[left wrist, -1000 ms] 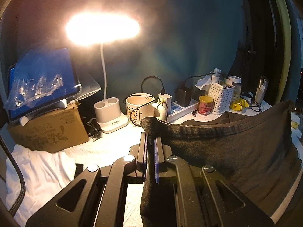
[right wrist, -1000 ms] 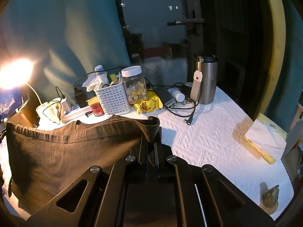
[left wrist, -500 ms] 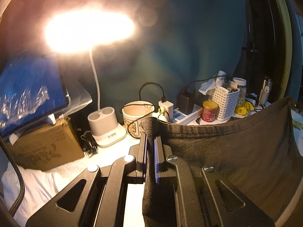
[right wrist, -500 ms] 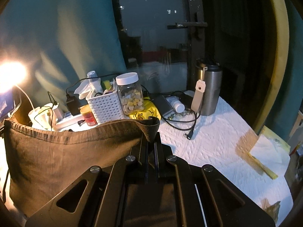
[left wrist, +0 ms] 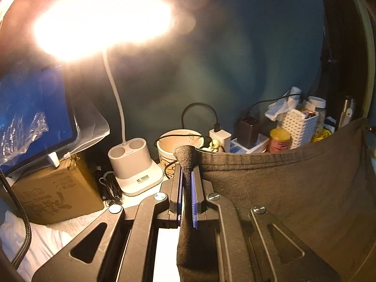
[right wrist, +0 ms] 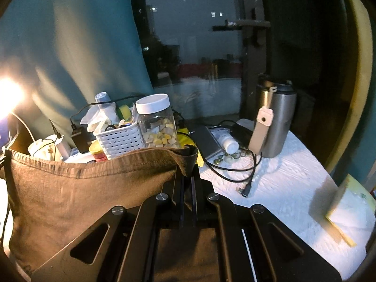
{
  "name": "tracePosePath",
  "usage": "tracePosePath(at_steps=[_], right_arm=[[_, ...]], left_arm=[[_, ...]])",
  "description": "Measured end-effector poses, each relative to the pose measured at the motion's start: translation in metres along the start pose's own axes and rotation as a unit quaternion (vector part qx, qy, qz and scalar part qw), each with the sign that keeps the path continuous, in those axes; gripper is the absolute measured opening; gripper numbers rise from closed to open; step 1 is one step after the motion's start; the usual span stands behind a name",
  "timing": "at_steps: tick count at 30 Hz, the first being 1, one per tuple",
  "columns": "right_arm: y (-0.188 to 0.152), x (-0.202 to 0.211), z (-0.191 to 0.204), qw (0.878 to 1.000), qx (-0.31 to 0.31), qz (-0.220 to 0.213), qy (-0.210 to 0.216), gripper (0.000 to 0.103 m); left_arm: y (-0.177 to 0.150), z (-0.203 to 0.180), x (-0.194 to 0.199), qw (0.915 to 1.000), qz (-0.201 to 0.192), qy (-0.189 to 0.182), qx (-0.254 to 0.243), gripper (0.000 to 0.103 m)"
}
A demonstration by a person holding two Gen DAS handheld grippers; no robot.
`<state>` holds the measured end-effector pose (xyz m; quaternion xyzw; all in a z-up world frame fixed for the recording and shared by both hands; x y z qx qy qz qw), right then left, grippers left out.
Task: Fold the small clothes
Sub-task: 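Carry the held hem with both grippers over the shirt toward the collar, then open both grippers to release the hem and pull them back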
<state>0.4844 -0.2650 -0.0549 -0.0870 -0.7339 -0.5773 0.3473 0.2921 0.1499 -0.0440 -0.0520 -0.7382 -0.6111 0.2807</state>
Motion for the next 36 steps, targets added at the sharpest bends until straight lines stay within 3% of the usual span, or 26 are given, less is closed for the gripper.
tracePosePath(at_steps=[10,15,17,28,36], right_arm=[[-0.004,-0.060,0.001,0.999,0.003,0.036,0.015,0.006],[-0.014,-0.081,-0.020,0.997,-0.002,0.063,-0.046,0.008],[-0.019,-0.083,-0.026,0.997,-0.017,0.066,-0.043,0.015],[-0.037,-0.074,-0.026,0.995,-0.014,0.086,-0.040,0.015],[-0.047,-0.046,-0.027,0.996,-0.015,0.085,-0.038,0.022]], left_arm=[[-0.019,0.023,-0.039,0.9987,0.025,0.038,0.025,0.005],[-0.038,0.036,-0.057,0.9965,0.054,0.055,0.032,0.005],[-0.045,0.038,-0.064,0.9954,0.067,0.059,0.034,0.005],[-0.066,0.061,-0.078,0.9862,0.122,0.098,0.052,0.005],[-0.069,0.072,-0.055,0.9848,0.129,0.090,0.074,0.006]])
Point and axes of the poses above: each gripper's, at about its wrist camera, not at the fingertips, and x roughly against the way its jaws point, z to its left, y to its top, the point moved 10 cm from there along -x, roughly the way its jaws point, and after that the axes turned 12 degrees about x, right-handed, at the moved point
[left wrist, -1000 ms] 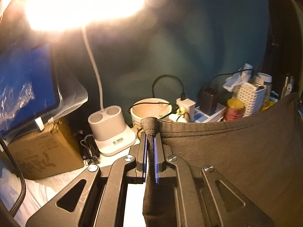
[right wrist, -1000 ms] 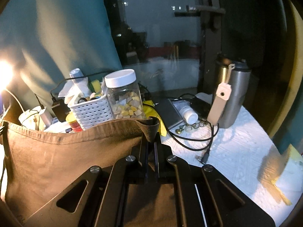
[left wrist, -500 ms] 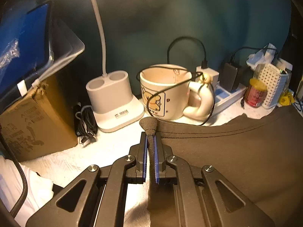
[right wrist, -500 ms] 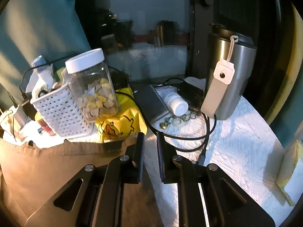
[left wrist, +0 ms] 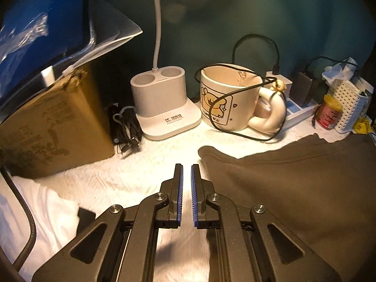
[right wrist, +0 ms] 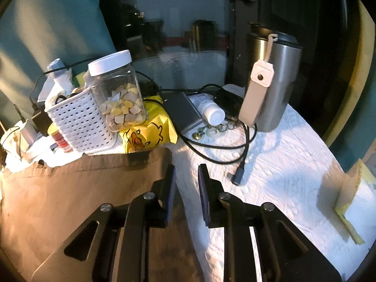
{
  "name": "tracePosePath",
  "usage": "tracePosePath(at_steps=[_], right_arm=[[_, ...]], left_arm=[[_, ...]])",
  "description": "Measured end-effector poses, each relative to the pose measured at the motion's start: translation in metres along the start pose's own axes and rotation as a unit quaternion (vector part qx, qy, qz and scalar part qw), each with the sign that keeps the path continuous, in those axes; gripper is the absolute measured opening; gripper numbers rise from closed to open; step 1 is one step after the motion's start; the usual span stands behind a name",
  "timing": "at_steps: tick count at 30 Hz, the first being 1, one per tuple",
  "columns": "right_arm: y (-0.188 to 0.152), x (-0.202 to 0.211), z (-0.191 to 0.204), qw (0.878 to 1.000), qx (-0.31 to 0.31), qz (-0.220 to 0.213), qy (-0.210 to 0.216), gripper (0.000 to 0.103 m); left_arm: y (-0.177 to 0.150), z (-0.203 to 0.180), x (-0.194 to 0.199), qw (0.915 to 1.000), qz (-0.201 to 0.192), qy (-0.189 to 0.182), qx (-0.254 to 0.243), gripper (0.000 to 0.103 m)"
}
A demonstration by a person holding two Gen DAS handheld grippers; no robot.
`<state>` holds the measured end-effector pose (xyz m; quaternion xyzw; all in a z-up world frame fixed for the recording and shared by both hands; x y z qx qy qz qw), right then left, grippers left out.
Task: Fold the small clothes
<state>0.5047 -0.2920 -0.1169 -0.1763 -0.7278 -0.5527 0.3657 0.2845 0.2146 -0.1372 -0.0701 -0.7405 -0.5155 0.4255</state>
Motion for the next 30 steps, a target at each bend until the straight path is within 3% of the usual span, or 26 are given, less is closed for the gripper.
tracePosePath(at_steps=[11,13,15,17,30], right_arm=[[-0.020,0.045,-0.004,1.000,-0.008,-0.009,-0.005,0.022],[-0.022,0.054,-0.003,1.000,-0.015,-0.013,0.000,0.022],[-0.024,0.063,-0.001,0.999,-0.025,-0.019,0.010,0.022],[-0.026,0.070,0.000,0.999,-0.027,-0.022,0.010,0.022],[-0.049,0.111,0.012,0.999,-0.025,-0.032,0.013,0.022]], left_arm=[[-0.024,-0.003,0.036,0.9996,0.007,-0.025,0.012,0.006],[-0.028,-0.003,0.040,0.9996,0.009,-0.026,0.013,0.015],[-0.033,-0.001,0.049,0.9994,0.006,-0.030,0.015,0.036],[-0.038,0.002,0.058,0.9994,0.002,-0.031,0.015,0.041],[-0.077,0.024,0.094,0.9986,0.016,-0.040,0.032,0.041]])
Point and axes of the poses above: each gripper's, at about its wrist camera, not at the fingertips, and x roughly against the way its jaws point, z to its left, y to its top, the point moved 10 cm from there along -x, roughly the way its jaws point, and after that the axes turned 12 degrees about x, right-handed, at the moved point
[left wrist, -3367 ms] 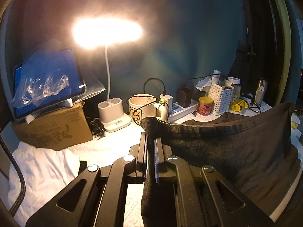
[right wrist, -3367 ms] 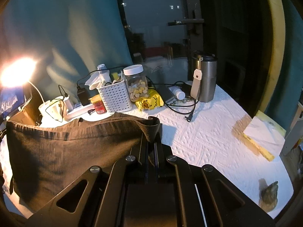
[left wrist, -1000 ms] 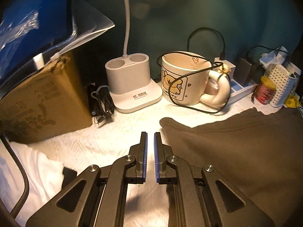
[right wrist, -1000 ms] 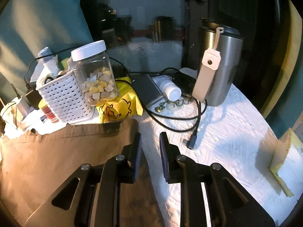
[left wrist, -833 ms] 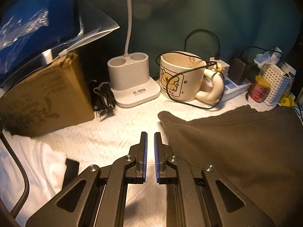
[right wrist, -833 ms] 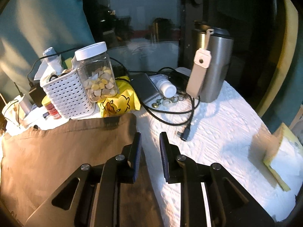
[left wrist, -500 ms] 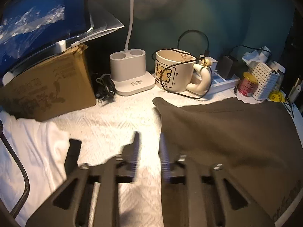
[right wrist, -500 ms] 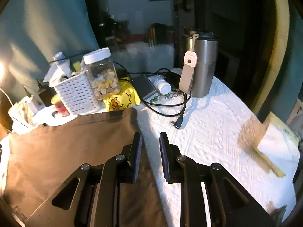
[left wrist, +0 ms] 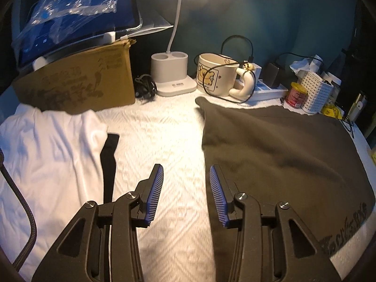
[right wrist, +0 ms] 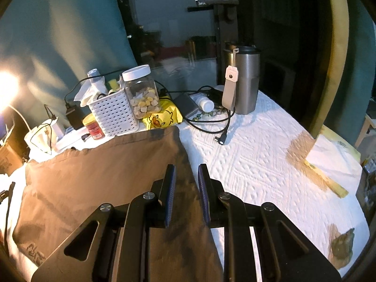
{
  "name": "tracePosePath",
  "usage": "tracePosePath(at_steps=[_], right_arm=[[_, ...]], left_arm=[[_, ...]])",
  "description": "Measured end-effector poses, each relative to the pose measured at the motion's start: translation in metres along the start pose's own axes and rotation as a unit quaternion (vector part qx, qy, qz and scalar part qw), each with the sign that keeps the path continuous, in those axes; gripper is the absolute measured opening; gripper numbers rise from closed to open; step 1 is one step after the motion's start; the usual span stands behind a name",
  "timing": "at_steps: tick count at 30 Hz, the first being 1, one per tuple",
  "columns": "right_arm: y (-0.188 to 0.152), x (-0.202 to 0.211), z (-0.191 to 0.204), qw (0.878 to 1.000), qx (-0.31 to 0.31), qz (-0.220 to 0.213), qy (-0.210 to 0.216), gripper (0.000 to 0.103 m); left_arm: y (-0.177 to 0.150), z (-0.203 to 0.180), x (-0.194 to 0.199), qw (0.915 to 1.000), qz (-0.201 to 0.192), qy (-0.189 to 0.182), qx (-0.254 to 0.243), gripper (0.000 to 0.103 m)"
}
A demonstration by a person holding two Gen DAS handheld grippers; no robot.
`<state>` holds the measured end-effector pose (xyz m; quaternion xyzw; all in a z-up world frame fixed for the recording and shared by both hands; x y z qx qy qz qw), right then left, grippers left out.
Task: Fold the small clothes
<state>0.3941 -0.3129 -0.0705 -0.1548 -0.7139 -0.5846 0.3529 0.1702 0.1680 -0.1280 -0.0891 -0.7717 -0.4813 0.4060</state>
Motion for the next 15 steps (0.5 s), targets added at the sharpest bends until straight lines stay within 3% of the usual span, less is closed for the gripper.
tracePosePath(at_steps=[15], right_arm=[[-0.044,0.033,-0.003,1.000,-0.007,0.011,-0.005,0.022]], left_arm=[[-0.066,0.000,0.025,0.9980,0.046,-0.039,0.022,0.041]])
Point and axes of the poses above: each gripper's, at about its wrist camera, not at the fingertips, and x roughly against the way its jaws point, z to its left, y to its top, the point moved 10 cm from there along -x, roughly the way its jaws point, and after that the axes turned 12 degrees about x, right-handed, at the moved point
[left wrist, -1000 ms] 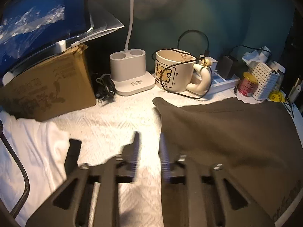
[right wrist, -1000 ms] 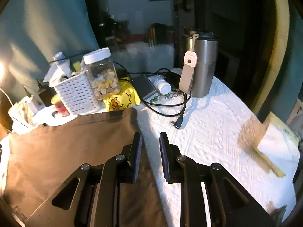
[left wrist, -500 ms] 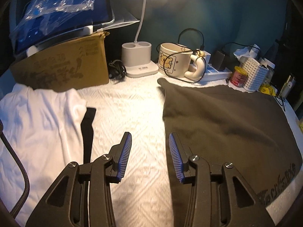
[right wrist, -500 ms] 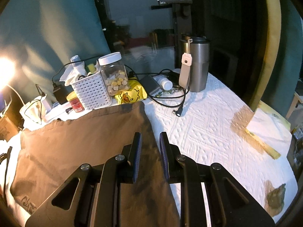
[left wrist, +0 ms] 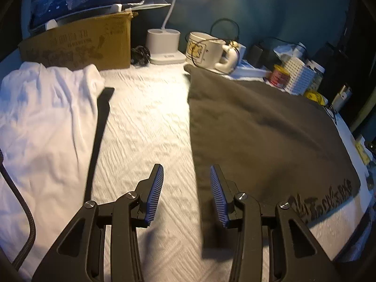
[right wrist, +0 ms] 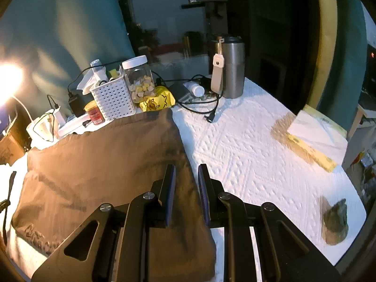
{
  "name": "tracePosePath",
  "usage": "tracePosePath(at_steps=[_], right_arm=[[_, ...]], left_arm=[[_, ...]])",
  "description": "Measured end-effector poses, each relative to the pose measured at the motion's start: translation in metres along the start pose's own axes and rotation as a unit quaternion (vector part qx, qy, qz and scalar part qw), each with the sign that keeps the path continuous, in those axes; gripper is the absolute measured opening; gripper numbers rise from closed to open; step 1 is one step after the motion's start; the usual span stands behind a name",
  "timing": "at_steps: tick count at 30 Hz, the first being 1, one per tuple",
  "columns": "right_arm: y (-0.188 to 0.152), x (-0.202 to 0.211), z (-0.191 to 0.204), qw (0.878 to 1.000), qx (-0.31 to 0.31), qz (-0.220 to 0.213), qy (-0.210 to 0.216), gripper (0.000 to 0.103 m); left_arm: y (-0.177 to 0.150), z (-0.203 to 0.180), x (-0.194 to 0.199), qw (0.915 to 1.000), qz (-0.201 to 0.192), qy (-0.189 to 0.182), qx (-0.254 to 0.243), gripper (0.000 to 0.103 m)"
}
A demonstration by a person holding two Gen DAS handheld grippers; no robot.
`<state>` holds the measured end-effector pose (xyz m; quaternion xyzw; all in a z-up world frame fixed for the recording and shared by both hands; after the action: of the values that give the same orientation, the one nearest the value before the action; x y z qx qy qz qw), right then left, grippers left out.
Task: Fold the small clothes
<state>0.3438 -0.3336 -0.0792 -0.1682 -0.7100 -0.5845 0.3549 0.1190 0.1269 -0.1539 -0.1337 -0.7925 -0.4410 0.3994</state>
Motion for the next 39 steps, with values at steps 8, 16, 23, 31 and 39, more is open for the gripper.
tracePosePath(at_steps=[8,16,23,31,39], right_arm=[[-0.039,0.010,-0.009,1.000,-0.003,0.020,0.005,0.022],[-0.089,0.007,-0.013,0.998,-0.011,0.057,0.025,0.045],[-0.107,0.002,-0.005,0.997,-0.020,0.061,0.053,0.045],[-0.109,0.004,0.014,0.996,-0.021,0.033,0.082,0.044],[-0.111,0.004,0.016,0.996,-0.021,0.031,0.084,0.011]], left_arm=[[-0.022,-0.013,0.005,0.9997,0.011,-0.018,-0.007,0.041],[-0.040,-0.014,0.004,0.9994,0.027,-0.020,-0.008,0.041],[-0.049,-0.013,0.001,0.9989,0.043,-0.018,-0.002,0.041],[-0.053,-0.020,0.000,0.9990,0.037,-0.017,-0.018,0.053],[-0.062,-0.033,0.002,0.9970,0.035,-0.011,-0.068,0.012]])
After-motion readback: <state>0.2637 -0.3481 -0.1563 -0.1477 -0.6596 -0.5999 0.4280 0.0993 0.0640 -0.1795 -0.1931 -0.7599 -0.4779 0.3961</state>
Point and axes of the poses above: each gripper's, at about its wrist camera, not at the fingertips, and x roughly against the way its jaws point, z to its left, y to its top, the point moved 10 cm from there along -x, roughly the way its jaws point, and after that the axes turned 12 degrees about x, right-handed, at the moved point
